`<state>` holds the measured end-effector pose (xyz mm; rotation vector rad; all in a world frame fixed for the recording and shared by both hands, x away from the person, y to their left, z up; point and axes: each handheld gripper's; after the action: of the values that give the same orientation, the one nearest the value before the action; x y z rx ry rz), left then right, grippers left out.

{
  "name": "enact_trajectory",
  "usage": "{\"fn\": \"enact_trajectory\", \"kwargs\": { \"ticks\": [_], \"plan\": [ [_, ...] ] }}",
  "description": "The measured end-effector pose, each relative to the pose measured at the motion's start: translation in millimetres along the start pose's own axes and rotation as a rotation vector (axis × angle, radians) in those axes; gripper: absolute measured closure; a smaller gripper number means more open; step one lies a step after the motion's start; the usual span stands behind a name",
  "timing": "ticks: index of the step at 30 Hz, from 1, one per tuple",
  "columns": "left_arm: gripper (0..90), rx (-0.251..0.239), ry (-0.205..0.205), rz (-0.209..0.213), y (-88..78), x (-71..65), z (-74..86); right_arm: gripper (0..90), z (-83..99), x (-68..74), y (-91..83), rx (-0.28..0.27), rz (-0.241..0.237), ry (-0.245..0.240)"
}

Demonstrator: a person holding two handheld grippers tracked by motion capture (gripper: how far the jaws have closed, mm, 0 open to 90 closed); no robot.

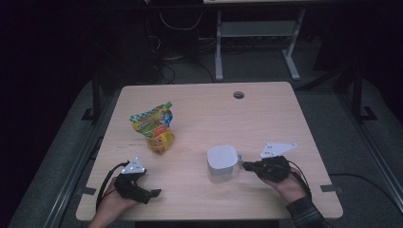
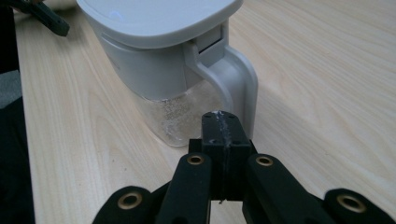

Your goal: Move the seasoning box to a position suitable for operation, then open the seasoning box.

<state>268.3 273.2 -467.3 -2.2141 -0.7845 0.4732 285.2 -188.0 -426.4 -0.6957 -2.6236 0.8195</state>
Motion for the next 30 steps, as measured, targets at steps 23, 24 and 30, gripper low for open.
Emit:
{"fn": "enact_trajectory", "kwargs": {
  "ticks": [23, 24, 30],
  "plan": [
    [0.0, -0.014, -0.011, 0.017, 0.0, -2.0, -1.7, 90.0, -50.2, -9.8, -26.8, -0.120, 0.036, -0.014],
    [0.0, -0.014, -0.011, 0.017, 0.0, -2.0, -1.7, 90.0, -53.4, -9.1, -26.1, -0.125, 0.031, -0.021],
    [0.0, -0.008, -0.002, 0.015, 0.6, -1.1, -1.7, 90.0, -65.9, -2.6, -16.8, -0.121, -0.006, -0.055]
  ]
}}
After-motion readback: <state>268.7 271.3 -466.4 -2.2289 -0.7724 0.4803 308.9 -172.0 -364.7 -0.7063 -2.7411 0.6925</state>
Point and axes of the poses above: each handheld gripper's, and its own axes: y roughly forward along the jaws, z roughly out of its underside, x roughly to its left, and after that the axes turned 2 degrees about -z, right-handed
